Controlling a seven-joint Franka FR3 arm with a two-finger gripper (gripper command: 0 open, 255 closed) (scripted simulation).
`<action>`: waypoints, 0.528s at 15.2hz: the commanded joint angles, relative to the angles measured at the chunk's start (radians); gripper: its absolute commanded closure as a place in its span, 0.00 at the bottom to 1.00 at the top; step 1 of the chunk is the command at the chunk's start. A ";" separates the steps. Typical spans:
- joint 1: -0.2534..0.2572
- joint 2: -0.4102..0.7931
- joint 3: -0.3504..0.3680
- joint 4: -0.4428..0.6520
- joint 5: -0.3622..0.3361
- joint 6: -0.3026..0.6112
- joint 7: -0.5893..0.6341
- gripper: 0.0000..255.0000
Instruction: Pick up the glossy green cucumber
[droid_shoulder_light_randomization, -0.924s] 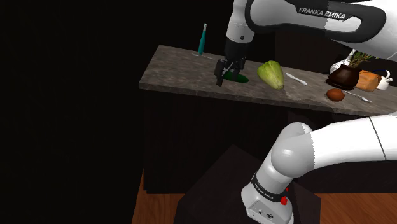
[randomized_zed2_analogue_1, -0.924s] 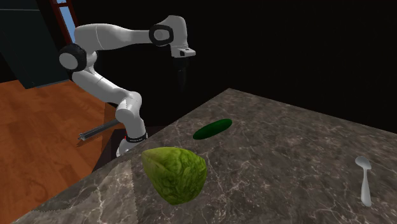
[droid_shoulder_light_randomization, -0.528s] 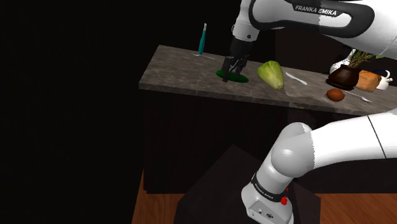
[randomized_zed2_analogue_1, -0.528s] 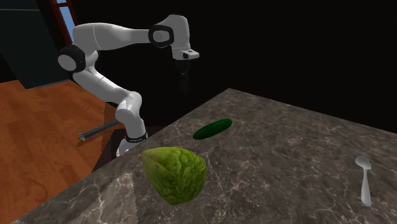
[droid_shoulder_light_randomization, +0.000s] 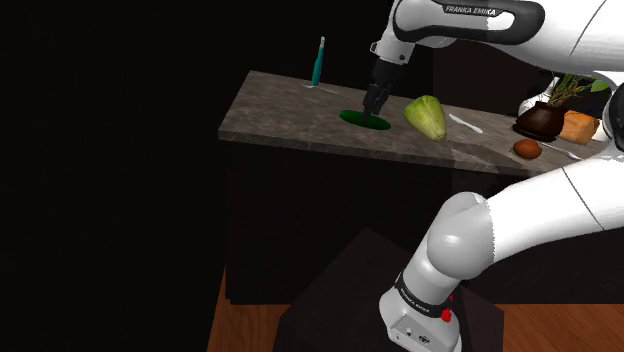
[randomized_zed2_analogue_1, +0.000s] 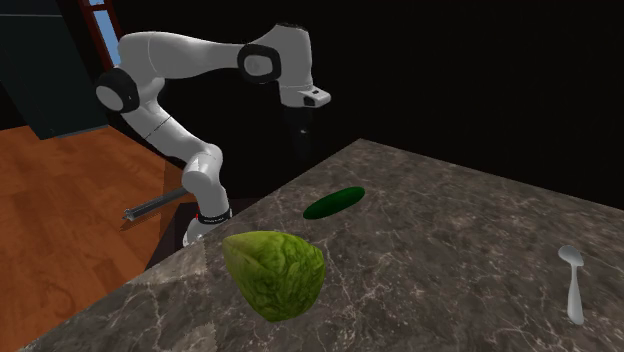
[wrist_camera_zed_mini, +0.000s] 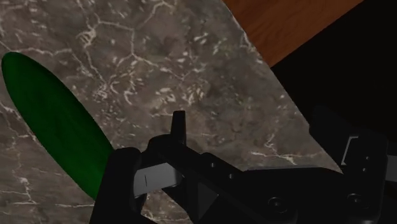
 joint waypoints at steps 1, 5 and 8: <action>0.014 0.057 -0.064 0.050 0.006 0.007 -0.097 0.00; 0.049 0.200 -0.196 0.175 0.049 0.013 -0.291 0.00; 0.078 0.334 -0.300 0.290 0.115 0.005 -0.451 0.00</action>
